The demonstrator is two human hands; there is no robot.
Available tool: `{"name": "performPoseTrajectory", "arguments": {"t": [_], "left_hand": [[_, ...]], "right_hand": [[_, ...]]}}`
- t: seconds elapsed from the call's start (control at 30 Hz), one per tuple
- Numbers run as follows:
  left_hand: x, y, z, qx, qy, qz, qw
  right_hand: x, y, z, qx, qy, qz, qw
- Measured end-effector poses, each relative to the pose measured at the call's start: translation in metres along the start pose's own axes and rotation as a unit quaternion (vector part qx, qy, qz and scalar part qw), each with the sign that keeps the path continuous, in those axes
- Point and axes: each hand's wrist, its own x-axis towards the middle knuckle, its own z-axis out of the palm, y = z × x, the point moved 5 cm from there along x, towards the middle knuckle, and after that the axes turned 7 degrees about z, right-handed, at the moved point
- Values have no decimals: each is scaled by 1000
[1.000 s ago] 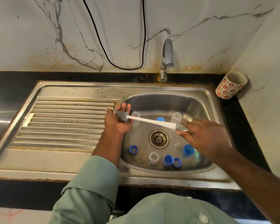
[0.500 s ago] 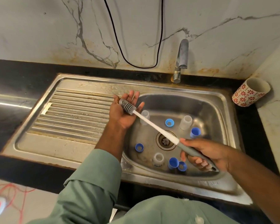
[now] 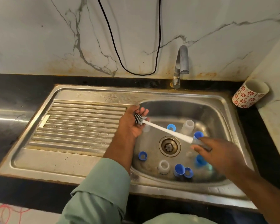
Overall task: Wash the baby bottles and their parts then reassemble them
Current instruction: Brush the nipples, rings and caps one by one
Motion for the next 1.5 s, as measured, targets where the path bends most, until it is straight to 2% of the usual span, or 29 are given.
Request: {"name": "performPoseTrajectory", "arguments": {"t": [0.03,0.1,0.13,0.17,0.2,0.23,0.27,0.3,0.33,0.43,0.5,0.6,0.67,0.7,0.73,0.77,0.8,0.83,0.9,0.93,1.0,1.07,1.13,1.17,1.2,1.23,1.27,1.4,1.5], "left_hand": [[4,-3,-3,-5,24,-1,1000],[10,-6,-8,-8,48,-13,999],[13,-7,-9,0,45,-22,999],[14,-7,-10,17,32,-28,999],[14,-6,-9,43,10,-33,998],[14,-3,-5,66,-23,-35,997],[15,-1,-1,75,-59,-37,995],[17,0,4,69,-87,-41,993],[18,1,7,67,-96,-43,992],[25,0,4,86,-23,-52,995],[31,-3,0,105,41,-73,991],[36,-5,3,82,52,-94,991],[38,-5,7,44,45,-80,995],[37,-2,12,12,30,-60,998],[37,0,13,-23,12,-41,999],[38,4,15,-51,-9,-26,998],[38,5,18,-68,-32,-18,997],[40,7,19,-67,-45,-16,997],[46,6,16,-20,-25,-26,999],[48,4,12,18,3,-42,999],[49,1,6,67,50,-71,994],[46,-3,8,66,59,-95,991],[45,-4,11,52,56,-89,993],[46,-3,12,32,44,-70,996],[46,-1,14,6,21,-53,998],[43,3,17,-19,-8,-42,999],[40,6,17,-27,-36,-36,998],[36,11,1,127,-22,-15,992],[36,14,-8,251,2,49,967]], "right_hand": [[-5,-6,-8,-97,143,-58,983],[-12,-14,-3,-142,236,-109,955],[-12,-16,-2,-76,196,-74,975],[-11,-16,1,44,94,4,995],[-13,-16,12,191,-62,100,975],[-24,-19,26,295,-225,186,910],[-35,-24,33,371,-320,242,837],[-41,-26,37,408,-351,265,800],[-42,-28,38,417,-333,269,802],[-36,-29,26,140,-93,195,966],[-34,-30,17,-104,29,147,983],[-31,-32,18,-137,114,69,982],[-31,-37,26,29,11,140,990],[-32,-39,33,178,-101,209,956],[-38,-45,39,328,-209,273,880],[-37,-48,40,415,-259,295,821],[-32,-47,37,429,-254,290,817],[-27,-44,33,382,-207,271,859],[-19,-40,18,107,-71,191,973],[-17,-42,9,-47,-12,157,986],[-15,-43,1,-191,67,105,974],[-13,-42,2,-180,141,49,972],[-10,-39,10,8,50,104,993],[-11,-36,22,187,-69,171,965],[-15,-38,31,336,-179,237,894],[-19,-43,31,416,-235,262,839],[-18,-43,28,425,-240,258,834],[-17,-39,7,80,-35,152,984],[-25,-43,0,-93,30,117,988]]}}
